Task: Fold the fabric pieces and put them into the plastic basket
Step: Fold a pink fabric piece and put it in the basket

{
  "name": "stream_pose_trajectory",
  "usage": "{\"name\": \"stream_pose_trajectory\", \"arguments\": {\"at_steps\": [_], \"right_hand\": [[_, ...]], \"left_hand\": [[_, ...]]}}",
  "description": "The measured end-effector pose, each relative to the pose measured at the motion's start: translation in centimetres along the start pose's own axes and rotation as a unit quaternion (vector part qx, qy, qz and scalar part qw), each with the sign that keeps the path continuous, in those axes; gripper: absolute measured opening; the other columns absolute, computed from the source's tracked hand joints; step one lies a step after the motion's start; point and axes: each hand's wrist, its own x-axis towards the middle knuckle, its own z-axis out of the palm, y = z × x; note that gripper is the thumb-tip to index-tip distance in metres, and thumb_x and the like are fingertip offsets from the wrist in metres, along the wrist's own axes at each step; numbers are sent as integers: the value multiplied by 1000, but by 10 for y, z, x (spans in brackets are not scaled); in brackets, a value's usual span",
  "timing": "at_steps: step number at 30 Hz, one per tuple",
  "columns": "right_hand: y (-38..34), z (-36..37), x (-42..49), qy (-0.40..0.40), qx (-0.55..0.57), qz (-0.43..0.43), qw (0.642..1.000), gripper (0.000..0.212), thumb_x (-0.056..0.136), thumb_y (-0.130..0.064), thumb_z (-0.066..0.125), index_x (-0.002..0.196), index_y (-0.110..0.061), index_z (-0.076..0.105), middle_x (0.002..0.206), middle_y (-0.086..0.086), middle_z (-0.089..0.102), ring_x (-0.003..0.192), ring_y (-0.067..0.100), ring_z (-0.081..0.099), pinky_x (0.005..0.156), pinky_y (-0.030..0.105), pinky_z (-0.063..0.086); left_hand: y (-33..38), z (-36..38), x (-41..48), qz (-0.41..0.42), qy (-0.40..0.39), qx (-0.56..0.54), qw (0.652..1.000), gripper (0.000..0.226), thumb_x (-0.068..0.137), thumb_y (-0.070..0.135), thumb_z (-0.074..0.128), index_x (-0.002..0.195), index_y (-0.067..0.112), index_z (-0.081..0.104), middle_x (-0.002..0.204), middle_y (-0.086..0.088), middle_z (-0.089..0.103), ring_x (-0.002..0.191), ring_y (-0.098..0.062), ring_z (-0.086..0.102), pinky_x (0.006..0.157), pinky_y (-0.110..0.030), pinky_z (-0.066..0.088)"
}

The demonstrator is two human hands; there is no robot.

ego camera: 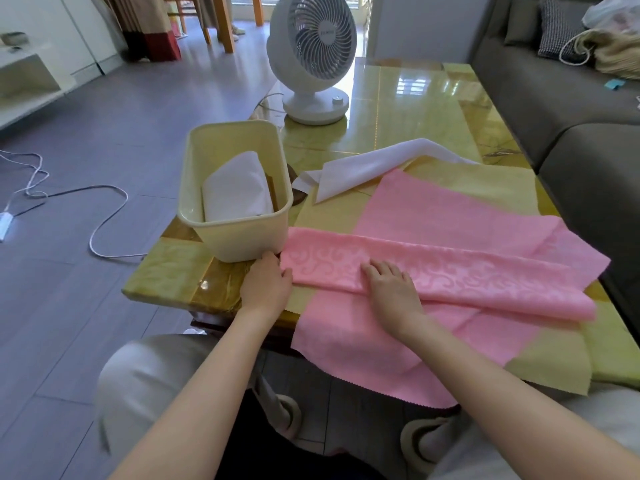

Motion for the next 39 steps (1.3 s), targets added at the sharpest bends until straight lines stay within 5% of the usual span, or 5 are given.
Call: {"name": "stream_pose_trajectory", "arguments": {"at_steps": [14, 18, 23, 29, 39], "right_hand": [[-18, -2, -6, 29, 139, -164, 976, 63, 88, 10, 36, 145, -16, 33, 148, 7, 36, 135, 22, 36, 110, 34, 35], [-15, -24, -3, 143, 333, -47, 931, 29, 96, -1, 35, 119, -6, 52, 114, 12, 63, 98, 24, 60, 79, 17, 45], [18, -49, 5, 128, 524, 139, 831, 38, 102, -25, 32, 92, -3, 61, 86, 17, 68, 72, 23, 67, 70, 37, 57], [50, -26, 3, 0, 444, 228, 866, 14, 84, -20, 63, 71, -15, 63, 78, 13, 68, 81, 29, 67, 86, 47, 54], [52, -32, 23, 11, 436, 265, 860, 27, 83, 2, 48, 64, -15, 55, 72, 14, 60, 66, 32, 64, 64, 38, 58]], "left_hand": [[78, -6, -23, 183, 107, -201, 956, 8, 92, 3, 50, 98, 6, 47, 87, -4, 51, 72, -11, 50, 64, -19, 44], [102, 10, -25, 224, 73, -222, 946, 10, 89, -1, 52, 98, 3, 48, 92, -8, 56, 78, -17, 55, 68, -20, 45], [114, 38, -31, 259, -19, -201, 945, 20, 86, -3, 54, 104, 7, 51, 94, -2, 55, 84, -19, 57, 80, -32, 52], [108, 60, -39, 277, -147, -81, 946, 39, 81, -11, 45, 115, 6, 50, 116, -11, 51, 99, -29, 57, 86, -40, 46], [83, 48, -34, 238, 10, 41, 970, 46, 87, -1, 51, 129, 20, 43, 126, -2, 39, 114, -17, 40, 96, -26, 38]]}}
